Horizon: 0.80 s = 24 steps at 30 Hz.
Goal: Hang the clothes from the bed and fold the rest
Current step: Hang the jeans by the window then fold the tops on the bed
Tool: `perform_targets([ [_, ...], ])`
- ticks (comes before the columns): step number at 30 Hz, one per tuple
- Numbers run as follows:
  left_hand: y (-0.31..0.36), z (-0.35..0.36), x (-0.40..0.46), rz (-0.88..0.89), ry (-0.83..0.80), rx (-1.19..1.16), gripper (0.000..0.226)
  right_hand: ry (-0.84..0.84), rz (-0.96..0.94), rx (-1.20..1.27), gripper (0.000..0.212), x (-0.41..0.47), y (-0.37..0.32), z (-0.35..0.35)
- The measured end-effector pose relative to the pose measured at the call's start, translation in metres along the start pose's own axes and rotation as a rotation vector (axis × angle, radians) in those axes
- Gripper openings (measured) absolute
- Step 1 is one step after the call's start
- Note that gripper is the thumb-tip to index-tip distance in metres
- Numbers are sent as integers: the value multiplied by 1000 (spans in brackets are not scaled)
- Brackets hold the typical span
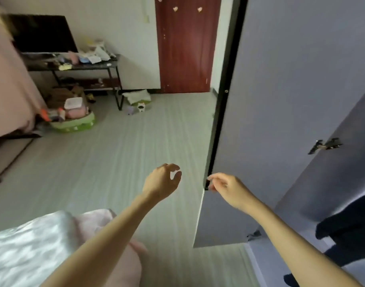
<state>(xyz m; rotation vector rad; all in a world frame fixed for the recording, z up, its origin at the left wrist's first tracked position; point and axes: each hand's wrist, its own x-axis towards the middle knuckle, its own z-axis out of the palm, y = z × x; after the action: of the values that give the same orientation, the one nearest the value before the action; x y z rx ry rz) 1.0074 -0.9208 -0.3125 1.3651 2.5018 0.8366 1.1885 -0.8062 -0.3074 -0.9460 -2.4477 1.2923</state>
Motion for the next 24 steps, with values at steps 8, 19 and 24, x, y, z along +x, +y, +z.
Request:
perform_targets([
  [8, -189, -125, 50, -307, 195, 56, 31, -311, -188, -75, 26, 183, -142, 161],
  [19, -381, -205, 50, -752, 457, -22, 27, -640, -317, -186, 25, 366, -252, 335],
  [24, -462, -226, 68, -953, 590, -18, 25, -826, -434, -225, 26, 459, -308, 423],
])
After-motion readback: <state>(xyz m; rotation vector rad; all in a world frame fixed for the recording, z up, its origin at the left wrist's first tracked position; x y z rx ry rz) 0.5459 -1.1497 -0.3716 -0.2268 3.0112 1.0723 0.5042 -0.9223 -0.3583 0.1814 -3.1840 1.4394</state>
